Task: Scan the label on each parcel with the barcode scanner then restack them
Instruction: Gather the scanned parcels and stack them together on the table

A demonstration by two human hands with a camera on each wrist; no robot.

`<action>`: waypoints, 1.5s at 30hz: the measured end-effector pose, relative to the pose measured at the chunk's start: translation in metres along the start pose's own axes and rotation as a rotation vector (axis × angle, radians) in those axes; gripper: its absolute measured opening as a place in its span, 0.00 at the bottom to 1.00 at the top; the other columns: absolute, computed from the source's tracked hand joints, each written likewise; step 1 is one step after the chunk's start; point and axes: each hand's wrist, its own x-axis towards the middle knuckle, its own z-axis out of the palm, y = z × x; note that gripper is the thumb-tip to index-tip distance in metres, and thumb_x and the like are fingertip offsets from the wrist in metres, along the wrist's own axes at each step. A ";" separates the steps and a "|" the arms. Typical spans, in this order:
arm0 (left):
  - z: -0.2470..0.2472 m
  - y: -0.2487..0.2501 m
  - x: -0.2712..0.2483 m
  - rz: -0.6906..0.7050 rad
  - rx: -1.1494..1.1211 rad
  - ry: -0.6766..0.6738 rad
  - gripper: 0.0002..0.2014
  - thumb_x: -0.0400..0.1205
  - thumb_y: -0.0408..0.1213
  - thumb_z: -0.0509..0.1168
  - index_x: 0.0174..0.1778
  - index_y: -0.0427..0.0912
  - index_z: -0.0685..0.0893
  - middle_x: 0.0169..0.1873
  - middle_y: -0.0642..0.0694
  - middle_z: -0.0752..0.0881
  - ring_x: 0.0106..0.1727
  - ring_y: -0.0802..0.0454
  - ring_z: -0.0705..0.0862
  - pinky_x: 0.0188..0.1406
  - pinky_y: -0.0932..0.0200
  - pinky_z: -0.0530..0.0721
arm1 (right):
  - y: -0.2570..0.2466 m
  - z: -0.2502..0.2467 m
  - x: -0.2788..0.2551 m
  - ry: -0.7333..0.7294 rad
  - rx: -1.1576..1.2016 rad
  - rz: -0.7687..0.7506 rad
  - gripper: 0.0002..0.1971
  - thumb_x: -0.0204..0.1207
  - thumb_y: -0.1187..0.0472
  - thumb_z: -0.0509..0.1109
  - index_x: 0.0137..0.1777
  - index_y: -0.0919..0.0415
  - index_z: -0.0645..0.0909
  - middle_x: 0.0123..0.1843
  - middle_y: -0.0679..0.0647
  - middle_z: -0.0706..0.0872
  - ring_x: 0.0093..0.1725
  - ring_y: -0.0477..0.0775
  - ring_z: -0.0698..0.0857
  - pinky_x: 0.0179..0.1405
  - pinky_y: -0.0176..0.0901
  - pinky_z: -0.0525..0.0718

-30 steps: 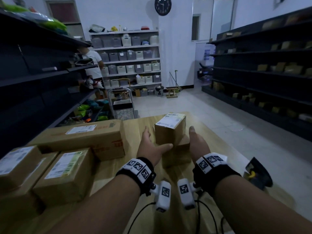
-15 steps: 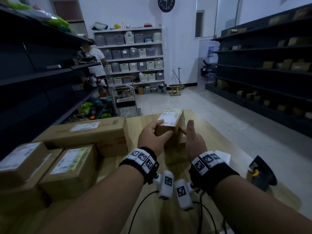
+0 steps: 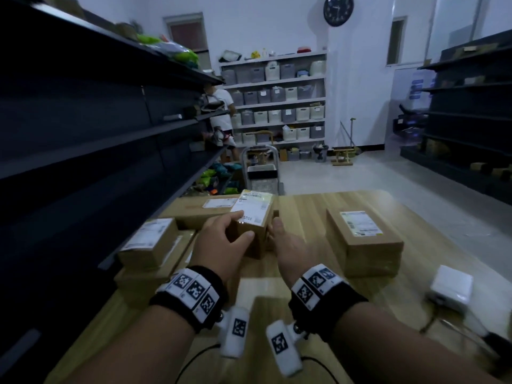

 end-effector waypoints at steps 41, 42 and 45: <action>0.058 -0.010 -0.050 -0.110 -0.374 -0.170 0.12 0.88 0.45 0.76 0.66 0.57 0.87 0.58 0.57 0.91 0.60 0.59 0.89 0.61 0.54 0.89 | 0.005 -0.060 -0.010 0.316 0.068 0.024 0.32 0.75 0.23 0.59 0.56 0.46 0.91 0.61 0.46 0.95 0.63 0.53 0.91 0.73 0.70 0.86; 0.072 -0.007 -0.049 -0.130 -0.389 -0.207 0.13 0.88 0.47 0.76 0.67 0.58 0.86 0.60 0.57 0.91 0.61 0.60 0.89 0.63 0.54 0.90 | 0.009 -0.076 -0.009 0.369 0.069 0.033 0.33 0.73 0.22 0.60 0.55 0.47 0.91 0.60 0.48 0.95 0.62 0.54 0.92 0.73 0.70 0.86; 0.111 0.004 -0.043 -0.165 -0.448 -0.276 0.15 0.89 0.50 0.75 0.71 0.56 0.84 0.64 0.57 0.90 0.65 0.58 0.89 0.68 0.52 0.90 | 0.013 -0.120 -0.008 0.491 0.032 0.079 0.25 0.86 0.31 0.62 0.50 0.50 0.90 0.58 0.53 0.95 0.57 0.56 0.91 0.65 0.60 0.88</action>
